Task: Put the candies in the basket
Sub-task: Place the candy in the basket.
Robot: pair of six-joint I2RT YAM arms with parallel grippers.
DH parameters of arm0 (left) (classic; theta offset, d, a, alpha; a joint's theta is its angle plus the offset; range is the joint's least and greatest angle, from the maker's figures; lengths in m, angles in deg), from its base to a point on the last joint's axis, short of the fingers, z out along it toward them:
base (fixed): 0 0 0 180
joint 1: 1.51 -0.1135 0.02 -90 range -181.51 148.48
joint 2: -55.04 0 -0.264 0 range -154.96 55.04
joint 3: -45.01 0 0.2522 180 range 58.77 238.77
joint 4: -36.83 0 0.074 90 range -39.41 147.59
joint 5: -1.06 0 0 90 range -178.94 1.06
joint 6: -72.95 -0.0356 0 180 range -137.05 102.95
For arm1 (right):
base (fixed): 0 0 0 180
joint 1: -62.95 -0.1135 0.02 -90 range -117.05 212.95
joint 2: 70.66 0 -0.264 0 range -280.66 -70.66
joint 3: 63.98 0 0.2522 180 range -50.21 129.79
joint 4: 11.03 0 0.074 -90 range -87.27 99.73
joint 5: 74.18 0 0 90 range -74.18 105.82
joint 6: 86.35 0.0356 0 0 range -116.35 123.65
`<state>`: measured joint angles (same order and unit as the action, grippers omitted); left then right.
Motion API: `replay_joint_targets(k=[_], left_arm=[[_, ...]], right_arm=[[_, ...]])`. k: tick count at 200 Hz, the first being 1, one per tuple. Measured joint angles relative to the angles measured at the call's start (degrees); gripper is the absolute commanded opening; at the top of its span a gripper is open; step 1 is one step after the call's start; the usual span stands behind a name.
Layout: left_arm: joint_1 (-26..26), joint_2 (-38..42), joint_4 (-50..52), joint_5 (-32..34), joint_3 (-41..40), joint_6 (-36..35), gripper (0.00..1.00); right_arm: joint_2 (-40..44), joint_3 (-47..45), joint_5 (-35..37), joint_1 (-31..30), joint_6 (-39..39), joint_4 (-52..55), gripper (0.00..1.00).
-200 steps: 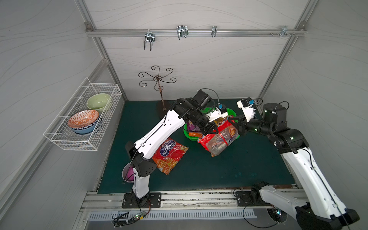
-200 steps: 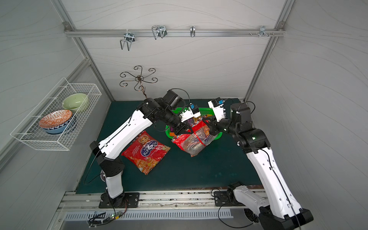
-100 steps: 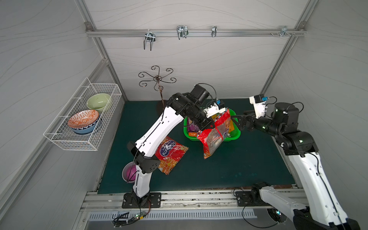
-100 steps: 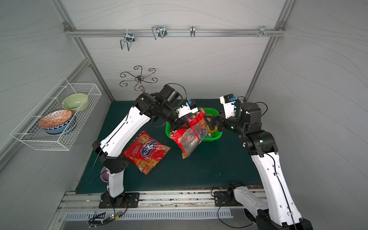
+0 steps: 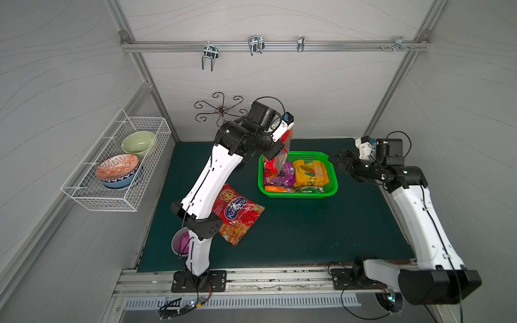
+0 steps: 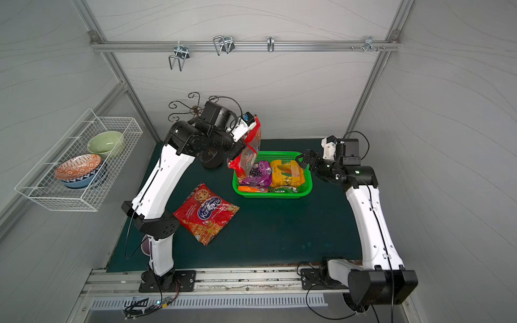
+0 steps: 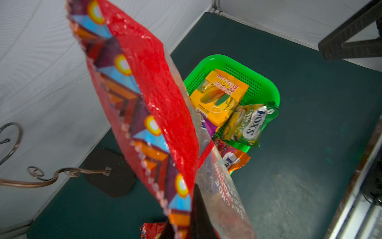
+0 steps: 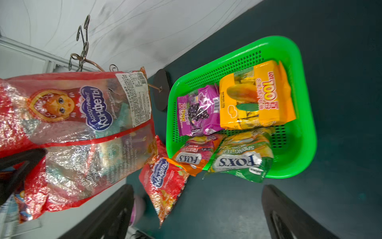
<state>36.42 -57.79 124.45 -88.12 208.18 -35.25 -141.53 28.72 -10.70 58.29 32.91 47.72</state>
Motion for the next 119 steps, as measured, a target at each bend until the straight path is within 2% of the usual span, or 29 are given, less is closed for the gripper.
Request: replay_joint_targets(k=[48,119], left_arm=[[-2.84,-4.46,-4.17,3.54,0.35,1.55,0.00],[-6.05,-12.15,-7.72,3.52,0.35,3.91,0.00]], right_arm=[[-10.29,3.34,-4.85,-1.84,5.84,-1.49,0.99],[-10.88,3.10,-8.72,-1.66,7.43,-2.40,0.99]])
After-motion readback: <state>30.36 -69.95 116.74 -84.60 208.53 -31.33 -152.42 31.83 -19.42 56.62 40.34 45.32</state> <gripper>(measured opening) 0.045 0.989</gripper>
